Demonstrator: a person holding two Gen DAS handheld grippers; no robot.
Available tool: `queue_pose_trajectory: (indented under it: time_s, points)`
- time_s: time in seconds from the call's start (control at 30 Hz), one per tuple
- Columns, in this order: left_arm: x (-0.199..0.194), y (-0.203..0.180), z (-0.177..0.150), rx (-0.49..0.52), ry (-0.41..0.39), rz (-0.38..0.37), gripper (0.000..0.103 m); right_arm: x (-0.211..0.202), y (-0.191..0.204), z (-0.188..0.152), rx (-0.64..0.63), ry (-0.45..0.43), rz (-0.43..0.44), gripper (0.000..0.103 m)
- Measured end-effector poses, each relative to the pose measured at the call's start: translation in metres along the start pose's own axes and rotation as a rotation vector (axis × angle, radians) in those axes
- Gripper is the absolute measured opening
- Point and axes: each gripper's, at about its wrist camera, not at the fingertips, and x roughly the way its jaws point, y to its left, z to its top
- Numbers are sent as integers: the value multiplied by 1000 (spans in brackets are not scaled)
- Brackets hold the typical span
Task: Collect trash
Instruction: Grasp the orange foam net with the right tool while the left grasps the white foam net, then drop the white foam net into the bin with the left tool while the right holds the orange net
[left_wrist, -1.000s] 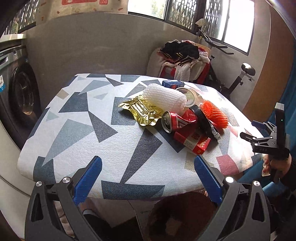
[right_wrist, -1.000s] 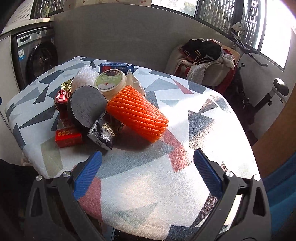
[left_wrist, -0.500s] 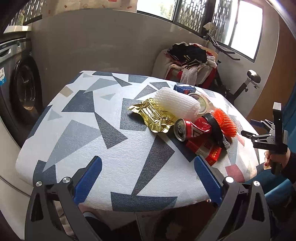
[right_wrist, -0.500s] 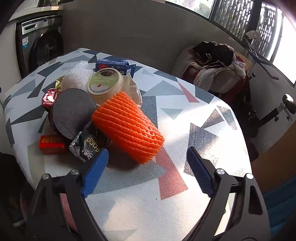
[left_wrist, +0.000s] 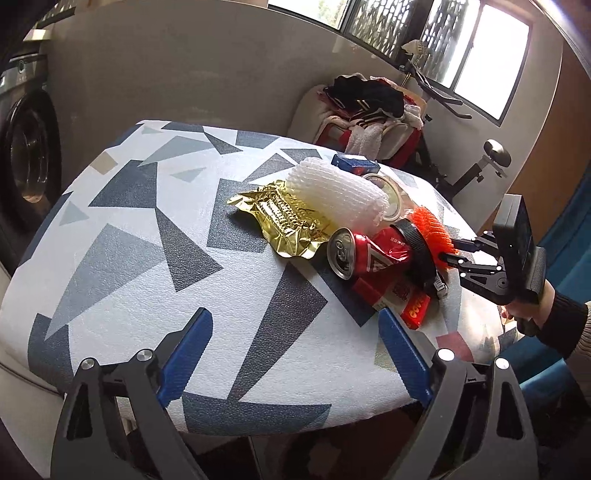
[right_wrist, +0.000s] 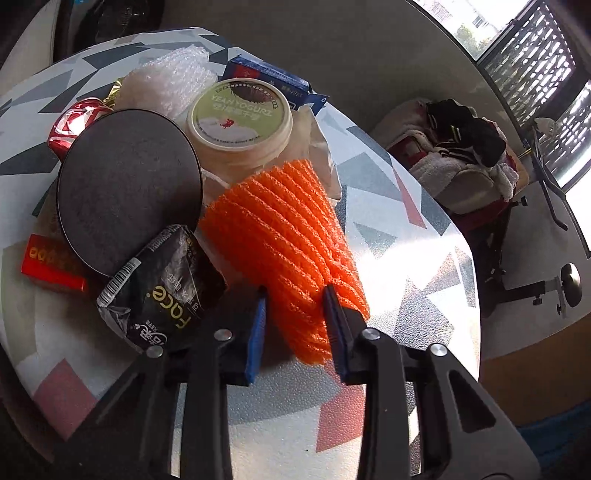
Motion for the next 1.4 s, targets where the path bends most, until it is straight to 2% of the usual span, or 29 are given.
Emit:
queue_pose_trajectory:
  time_s: [0.23,0.33,0.43,0.6,0.73,0.83,0.87,0.93,0.97,1.07,1.17,1.4]
  points:
    - [19,10,43,-153,23,-123,87,-39,-31,-10,231,-126,123,23]
    - [39,11,63,-229,49,-164,83,-51,-50,-17,362,-158,149,22]
    - [68,12,86,-313,84,-208,81,-56,-60,-21,442,-170,161,22]
    - [118,5,115,-399,112,-188,81,-59,-63,-24,462,-184,164,22]
    - [158,3,124,-450,167,-160,81,-57,-64,-28,456,-172,158,22]
    - [175,2,123,-442,190,-144,80,-56,-64,-31,448,-165,155,22]
    - [176,1,121,-431,186,-147,76,-57,-63,-32,445,-166,154,22]
    - [179,3,117,-417,184,-163,61,-60,-62,-34,444,-174,159,22]
    - [178,3,116,-418,182,-180,49,-61,-62,-35,444,-175,158,22]
    - [169,-3,119,-372,164,-170,31,-61,-61,-37,454,-173,158,22]
    - [153,-8,126,-327,130,-163,27,-66,-60,-37,467,-187,160,22]
    - [102,-23,138,-172,33,-140,26,-85,-51,-37,471,-218,169,22]
